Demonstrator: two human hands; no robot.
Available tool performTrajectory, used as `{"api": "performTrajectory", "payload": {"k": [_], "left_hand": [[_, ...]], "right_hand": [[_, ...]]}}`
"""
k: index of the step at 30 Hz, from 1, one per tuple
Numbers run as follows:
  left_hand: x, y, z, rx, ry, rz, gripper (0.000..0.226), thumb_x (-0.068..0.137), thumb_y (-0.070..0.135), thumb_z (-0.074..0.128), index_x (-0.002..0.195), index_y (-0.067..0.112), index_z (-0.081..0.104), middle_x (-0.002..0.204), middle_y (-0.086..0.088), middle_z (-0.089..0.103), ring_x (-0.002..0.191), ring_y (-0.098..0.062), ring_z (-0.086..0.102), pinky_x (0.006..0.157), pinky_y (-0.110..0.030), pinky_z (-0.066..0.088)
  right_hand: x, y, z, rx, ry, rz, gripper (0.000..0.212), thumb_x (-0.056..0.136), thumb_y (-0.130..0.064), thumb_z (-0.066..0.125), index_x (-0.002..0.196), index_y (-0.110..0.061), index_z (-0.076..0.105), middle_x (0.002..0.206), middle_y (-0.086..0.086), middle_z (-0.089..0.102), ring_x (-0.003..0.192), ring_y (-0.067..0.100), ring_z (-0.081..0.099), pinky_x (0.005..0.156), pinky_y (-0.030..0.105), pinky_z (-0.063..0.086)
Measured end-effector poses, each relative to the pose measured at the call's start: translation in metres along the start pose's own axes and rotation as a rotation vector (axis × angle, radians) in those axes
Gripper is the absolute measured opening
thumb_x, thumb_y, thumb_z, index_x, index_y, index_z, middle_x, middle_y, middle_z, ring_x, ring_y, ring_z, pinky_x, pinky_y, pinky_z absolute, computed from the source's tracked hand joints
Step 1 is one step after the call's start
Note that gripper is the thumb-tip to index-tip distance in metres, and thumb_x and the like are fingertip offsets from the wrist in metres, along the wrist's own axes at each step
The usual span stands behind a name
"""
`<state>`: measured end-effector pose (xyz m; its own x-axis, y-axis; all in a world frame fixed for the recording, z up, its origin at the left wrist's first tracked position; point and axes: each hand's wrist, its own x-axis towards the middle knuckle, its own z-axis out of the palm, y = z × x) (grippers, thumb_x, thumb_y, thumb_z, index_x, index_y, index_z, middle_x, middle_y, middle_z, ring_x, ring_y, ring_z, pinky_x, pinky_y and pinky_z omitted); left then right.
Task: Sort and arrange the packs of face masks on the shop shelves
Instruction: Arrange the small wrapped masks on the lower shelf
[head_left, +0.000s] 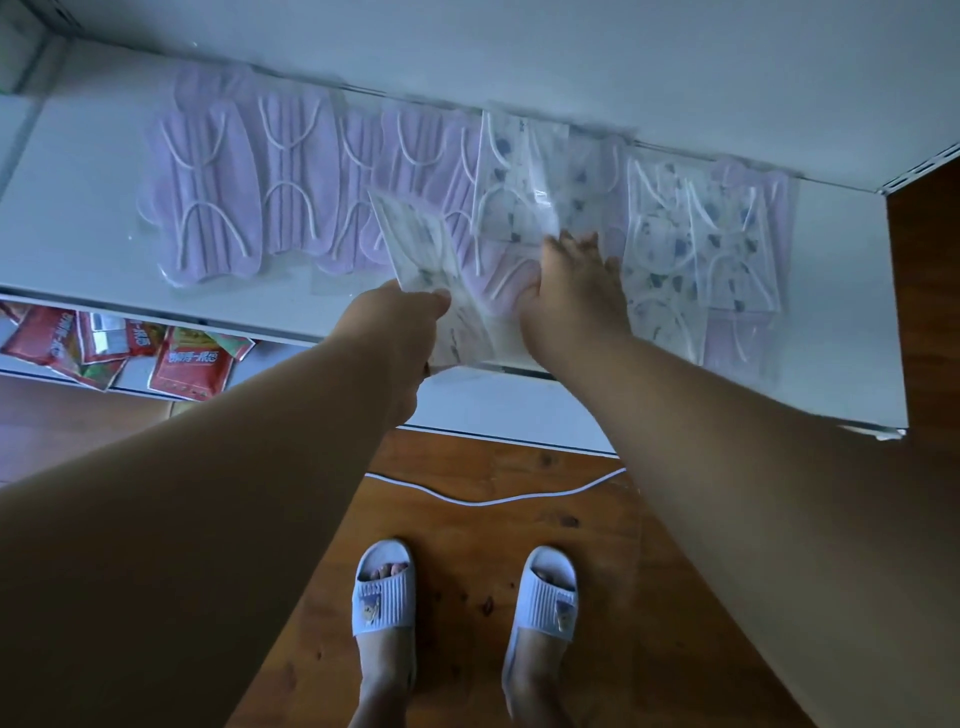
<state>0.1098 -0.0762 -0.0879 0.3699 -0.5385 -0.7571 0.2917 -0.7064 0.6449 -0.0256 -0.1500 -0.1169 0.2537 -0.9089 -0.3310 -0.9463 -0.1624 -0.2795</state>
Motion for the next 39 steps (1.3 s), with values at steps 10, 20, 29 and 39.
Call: {"api": "performTrajectory", "payload": {"k": [10,20,29,39], "left_hand": [[0.019,-0.008,-0.014,-0.125,0.124,-0.030,0.010,0.093,0.021,0.068,0.085,0.018,0.063,0.089,-0.002,0.070,0.087,-0.030,0.071,0.087,-0.049,0.059],[0.016,-0.007,-0.014,-0.047,0.122,-0.022,0.005,0.091,0.024,0.067,0.088,0.021,0.064,0.095,-0.003,0.070,0.096,-0.031,0.069,0.090,-0.050,0.058],[0.005,-0.010,0.012,-0.143,-0.048,0.003,0.027,0.079,0.039,0.075,0.095,0.018,0.071,0.096,-0.008,0.077,0.088,-0.033,0.074,0.091,-0.052,0.057],[-0.001,-0.026,0.056,0.081,0.017,0.047,0.012,0.091,0.020,0.066,0.079,0.023,0.065,0.095,-0.005,0.073,0.091,-0.031,0.071,0.090,-0.047,0.058]], "right_hand": [[-0.029,-0.017,0.014,0.240,0.121,-0.405,0.057,0.089,-0.002,0.042,0.145,-0.011,0.046,0.151,0.023,0.040,0.142,0.038,0.034,0.114,0.050,0.032],[0.022,-0.017,0.006,-0.049,-0.049,-0.071,0.051,0.105,-0.026,0.030,0.153,-0.011,0.028,0.165,0.007,0.014,0.153,0.025,-0.001,0.123,0.045,0.002],[-0.080,0.010,0.025,0.280,0.252,-0.490,0.035,0.101,-0.024,0.040,0.118,-0.013,0.069,0.136,0.012,0.061,0.140,0.031,0.043,0.117,0.047,0.029],[-0.056,0.089,0.010,-0.120,-0.035,0.151,0.060,0.105,-0.035,0.027,0.159,-0.018,0.007,0.165,0.015,-0.004,0.152,0.028,-0.009,0.123,0.046,-0.002]]}}
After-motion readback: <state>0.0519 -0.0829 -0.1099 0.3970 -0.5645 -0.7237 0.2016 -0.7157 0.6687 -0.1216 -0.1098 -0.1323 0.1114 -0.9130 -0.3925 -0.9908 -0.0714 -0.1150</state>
